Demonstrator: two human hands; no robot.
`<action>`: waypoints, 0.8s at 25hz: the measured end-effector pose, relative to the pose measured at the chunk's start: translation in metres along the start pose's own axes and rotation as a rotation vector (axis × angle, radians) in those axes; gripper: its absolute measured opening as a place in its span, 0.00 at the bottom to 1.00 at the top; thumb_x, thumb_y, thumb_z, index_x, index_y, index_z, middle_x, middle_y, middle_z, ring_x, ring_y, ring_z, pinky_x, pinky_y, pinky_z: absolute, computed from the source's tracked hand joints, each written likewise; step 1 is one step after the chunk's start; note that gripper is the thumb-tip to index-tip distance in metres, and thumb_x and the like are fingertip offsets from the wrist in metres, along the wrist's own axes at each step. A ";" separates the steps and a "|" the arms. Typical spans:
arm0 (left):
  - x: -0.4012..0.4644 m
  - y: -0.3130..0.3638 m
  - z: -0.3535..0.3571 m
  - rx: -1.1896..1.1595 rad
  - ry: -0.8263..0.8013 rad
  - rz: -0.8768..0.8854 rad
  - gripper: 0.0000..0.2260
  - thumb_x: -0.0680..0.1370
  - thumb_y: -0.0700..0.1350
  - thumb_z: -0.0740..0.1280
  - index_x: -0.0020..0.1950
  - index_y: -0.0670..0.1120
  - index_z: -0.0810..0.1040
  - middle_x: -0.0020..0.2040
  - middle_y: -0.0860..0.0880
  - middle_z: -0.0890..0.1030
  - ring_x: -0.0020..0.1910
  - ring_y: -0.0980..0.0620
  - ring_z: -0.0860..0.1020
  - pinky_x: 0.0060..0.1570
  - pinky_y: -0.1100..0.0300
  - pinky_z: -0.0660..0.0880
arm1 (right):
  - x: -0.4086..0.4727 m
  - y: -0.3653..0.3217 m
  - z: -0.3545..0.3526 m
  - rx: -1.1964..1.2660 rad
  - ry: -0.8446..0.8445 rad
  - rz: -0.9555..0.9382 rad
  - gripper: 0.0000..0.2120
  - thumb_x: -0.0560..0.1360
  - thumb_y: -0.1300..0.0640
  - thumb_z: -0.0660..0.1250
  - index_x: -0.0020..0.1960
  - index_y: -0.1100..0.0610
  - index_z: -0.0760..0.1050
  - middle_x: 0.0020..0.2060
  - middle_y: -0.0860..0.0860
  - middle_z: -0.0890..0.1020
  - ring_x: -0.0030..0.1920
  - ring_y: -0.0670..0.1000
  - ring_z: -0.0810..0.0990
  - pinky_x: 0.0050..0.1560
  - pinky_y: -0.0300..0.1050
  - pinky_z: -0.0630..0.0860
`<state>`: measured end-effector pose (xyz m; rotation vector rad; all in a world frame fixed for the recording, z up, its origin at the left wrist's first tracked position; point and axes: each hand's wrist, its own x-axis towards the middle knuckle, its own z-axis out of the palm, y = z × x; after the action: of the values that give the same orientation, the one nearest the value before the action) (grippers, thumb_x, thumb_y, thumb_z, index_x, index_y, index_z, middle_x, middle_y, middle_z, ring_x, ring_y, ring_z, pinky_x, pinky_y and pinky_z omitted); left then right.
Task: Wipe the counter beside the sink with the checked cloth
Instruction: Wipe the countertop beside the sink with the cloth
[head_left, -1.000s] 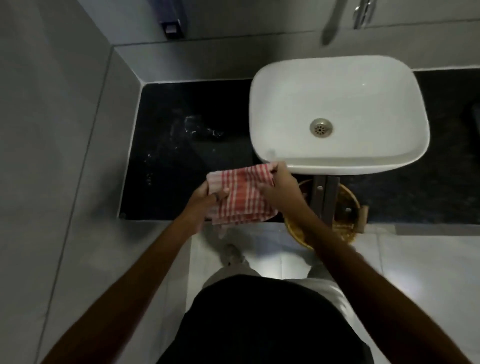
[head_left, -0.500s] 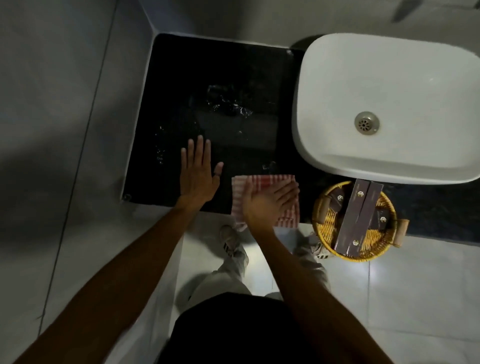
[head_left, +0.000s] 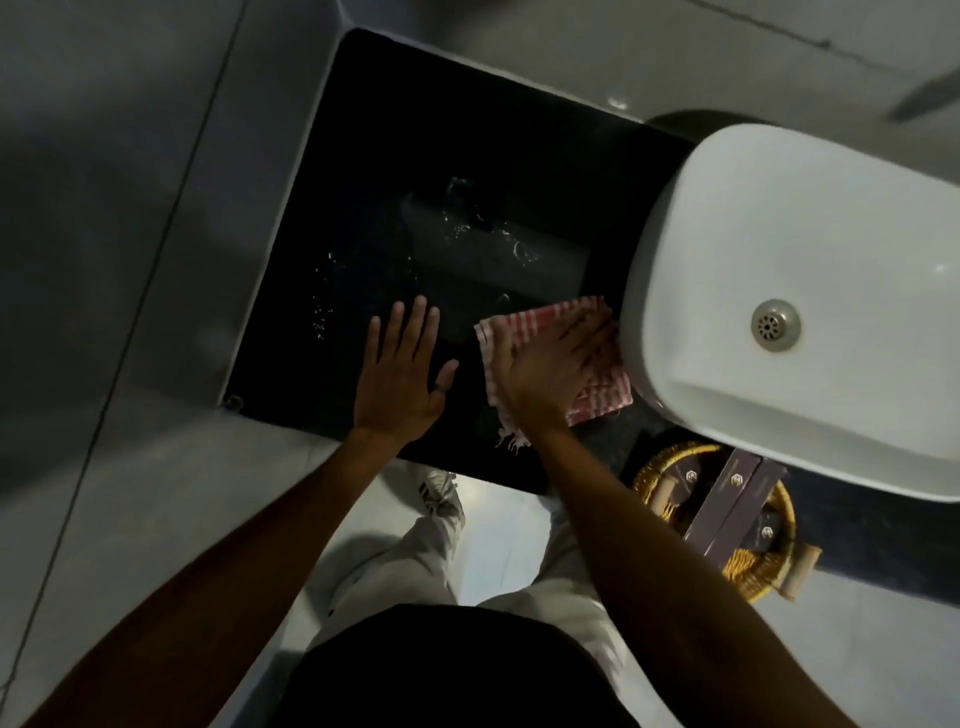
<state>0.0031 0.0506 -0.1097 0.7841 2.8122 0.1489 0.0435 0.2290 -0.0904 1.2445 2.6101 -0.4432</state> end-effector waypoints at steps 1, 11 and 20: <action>-0.001 0.001 0.000 0.001 0.003 0.002 0.33 0.85 0.62 0.49 0.84 0.45 0.52 0.85 0.43 0.52 0.84 0.41 0.50 0.82 0.40 0.48 | 0.014 -0.004 -0.003 -0.027 0.010 -0.032 0.56 0.75 0.23 0.48 0.81 0.69 0.47 0.80 0.72 0.50 0.81 0.72 0.50 0.80 0.69 0.47; -0.001 -0.001 0.009 -0.037 0.085 0.016 0.31 0.85 0.60 0.52 0.83 0.44 0.56 0.84 0.43 0.55 0.84 0.40 0.53 0.81 0.38 0.50 | 0.121 -0.109 -0.008 -0.259 -0.041 -0.775 0.58 0.73 0.20 0.43 0.83 0.66 0.46 0.82 0.67 0.48 0.83 0.67 0.45 0.81 0.66 0.42; 0.024 -0.004 -0.033 -0.172 0.308 0.016 0.31 0.84 0.56 0.60 0.81 0.37 0.62 0.82 0.37 0.59 0.83 0.37 0.54 0.82 0.40 0.50 | 0.094 -0.079 -0.029 0.103 0.229 -0.414 0.36 0.83 0.39 0.48 0.83 0.61 0.52 0.82 0.63 0.54 0.83 0.64 0.50 0.81 0.65 0.40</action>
<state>-0.0270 0.0580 -0.0830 0.8035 3.0227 0.5500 -0.0787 0.2596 -0.0790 0.8147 3.0874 -0.5363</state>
